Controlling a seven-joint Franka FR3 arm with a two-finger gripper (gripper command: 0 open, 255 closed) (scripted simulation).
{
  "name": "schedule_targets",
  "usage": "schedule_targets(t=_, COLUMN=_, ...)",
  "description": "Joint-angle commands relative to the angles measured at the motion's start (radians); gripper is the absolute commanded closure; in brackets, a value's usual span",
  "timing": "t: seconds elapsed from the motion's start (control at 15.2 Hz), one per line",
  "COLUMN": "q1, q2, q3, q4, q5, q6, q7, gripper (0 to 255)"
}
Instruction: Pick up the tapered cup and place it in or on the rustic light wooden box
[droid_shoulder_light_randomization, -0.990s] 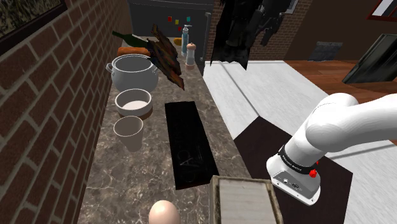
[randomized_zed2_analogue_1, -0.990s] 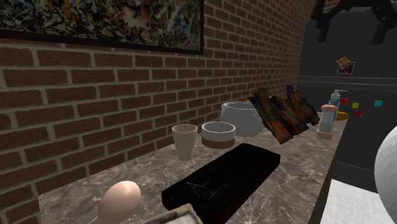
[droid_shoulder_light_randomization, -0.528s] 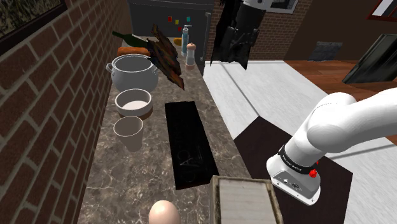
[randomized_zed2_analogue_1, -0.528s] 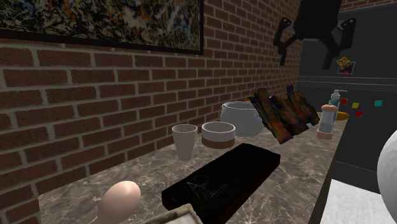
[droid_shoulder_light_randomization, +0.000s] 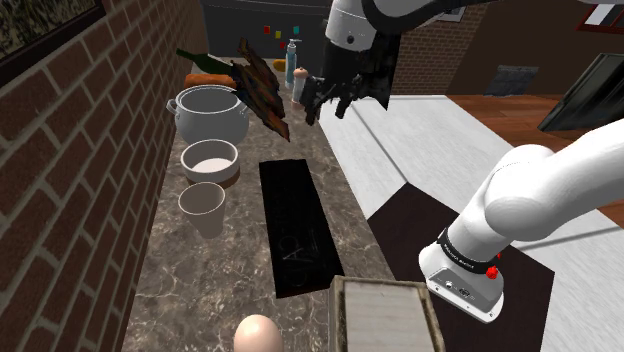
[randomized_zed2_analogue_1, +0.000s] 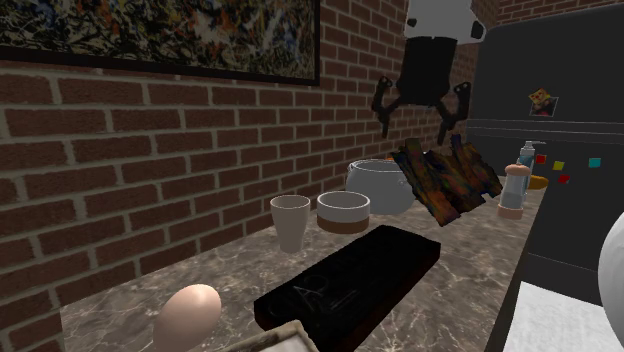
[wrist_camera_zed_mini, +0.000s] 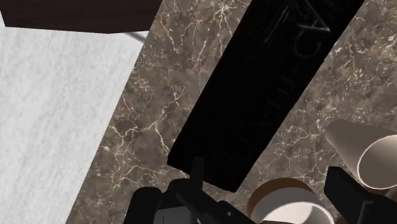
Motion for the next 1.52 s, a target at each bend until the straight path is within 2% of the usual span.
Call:
schedule_targets(t=0.0, q1=0.006, q2=0.051, q3=0.029, q4=0.012, q5=0.006, q6=0.044, q7=0.03, gripper=0)
schedule_targets(t=0.46, q1=0.02, q2=0.283, q3=0.139, q4=0.099, q5=-0.019, q6=0.2, q7=0.161, gripper=0)
schedule_targets(t=0.86, q1=0.038, q2=0.51, q3=0.21, q4=0.223, q5=-0.115, q6=0.3, q7=0.304, gripper=0)
schedule_targets(t=1.25, q1=0.1, q2=0.749, q3=0.224, q4=0.393, q5=-0.255, q6=0.351, q7=0.456, gripper=0)
schedule_targets(t=1.45, q1=0.116, q2=0.792, q3=0.216, q4=0.41, q5=-0.279, q6=0.375, q7=0.477, gripper=0)
